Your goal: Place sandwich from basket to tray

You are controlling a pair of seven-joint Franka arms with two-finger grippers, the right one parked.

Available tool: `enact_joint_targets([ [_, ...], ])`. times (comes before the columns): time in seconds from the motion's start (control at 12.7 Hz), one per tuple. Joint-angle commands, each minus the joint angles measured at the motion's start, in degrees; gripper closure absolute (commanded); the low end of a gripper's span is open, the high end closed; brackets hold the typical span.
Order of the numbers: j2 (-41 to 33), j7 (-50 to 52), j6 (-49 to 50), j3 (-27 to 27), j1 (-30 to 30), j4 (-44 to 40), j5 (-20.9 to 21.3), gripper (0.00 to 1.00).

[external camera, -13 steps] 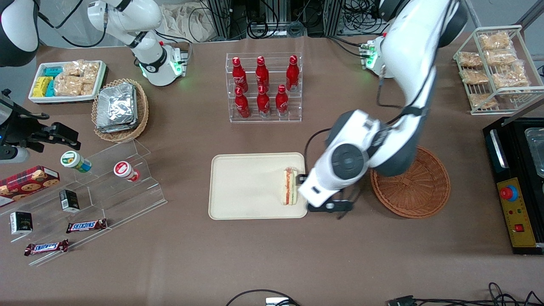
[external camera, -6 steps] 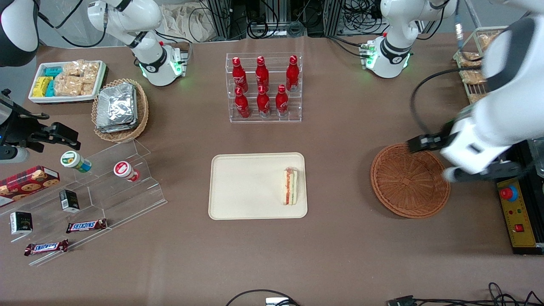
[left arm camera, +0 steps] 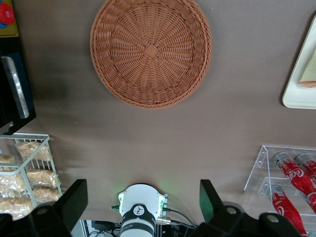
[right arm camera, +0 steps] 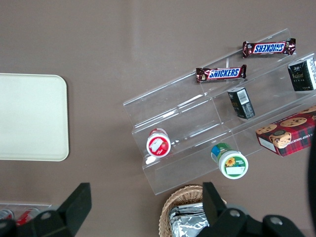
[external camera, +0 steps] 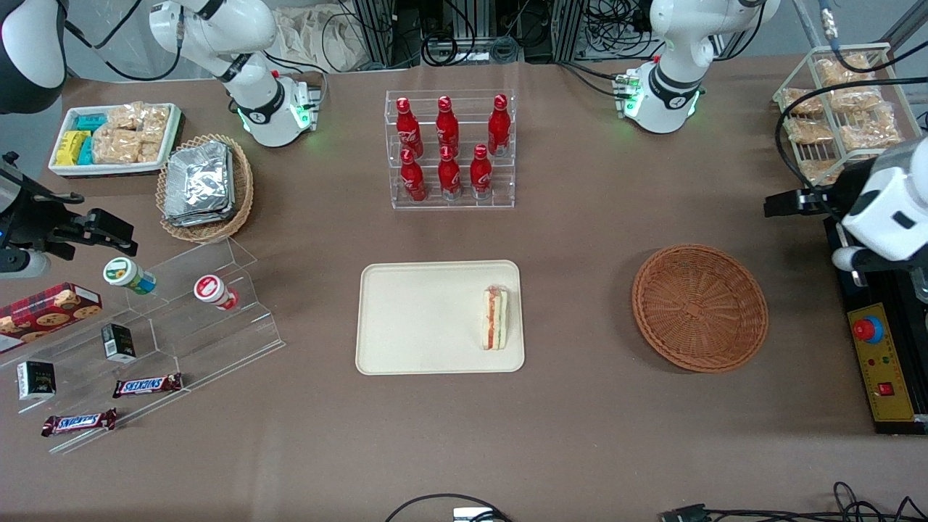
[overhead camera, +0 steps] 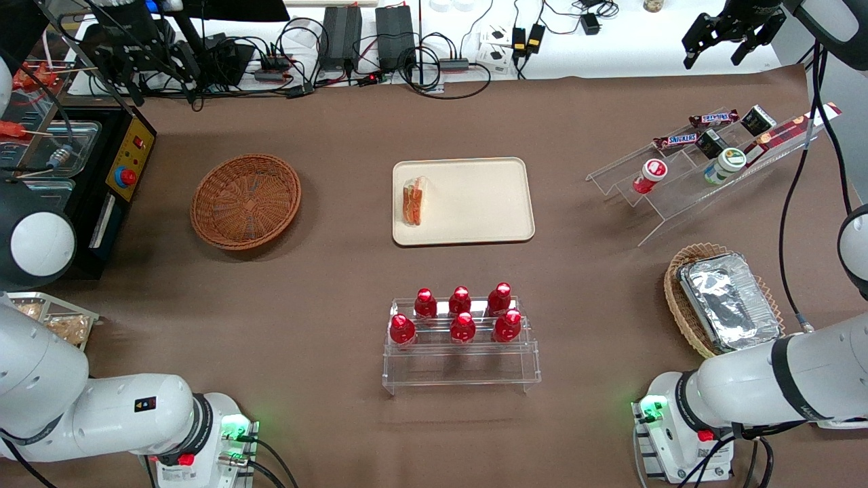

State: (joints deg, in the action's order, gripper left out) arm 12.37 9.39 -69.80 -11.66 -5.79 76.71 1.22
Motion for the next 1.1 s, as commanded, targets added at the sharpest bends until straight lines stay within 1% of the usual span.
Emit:
enact_joint_targets([
  [0.0,-11.11,-0.43,-10.58,0.06,-0.01,15.88,0.01,0.00],
  [0.08,-14.10,-0.51,-14.10,0.76,0.86,19.58,0.10,0.00],
  [0.16,-14.91,-2.52,-15.53,1.46,1.48,20.66,0.28,0.00],
  [0.24,-14.66,-6.28,-15.63,2.16,1.48,20.15,1.06,0.00],
  [0.31,-14.39,-8.23,-15.81,2.43,0.87,19.71,0.98,0.00],
  [0.55,-14.13,-7.90,-15.02,2.52,0.08,19.61,0.89,0.00],
  [0.71,-14.13,-7.90,-14.84,2.79,-1.23,19.62,0.11,0.00],
  [1.02,-14.04,-7.02,-14.84,2.70,-1.42,19.61,0.01,0.00],
])
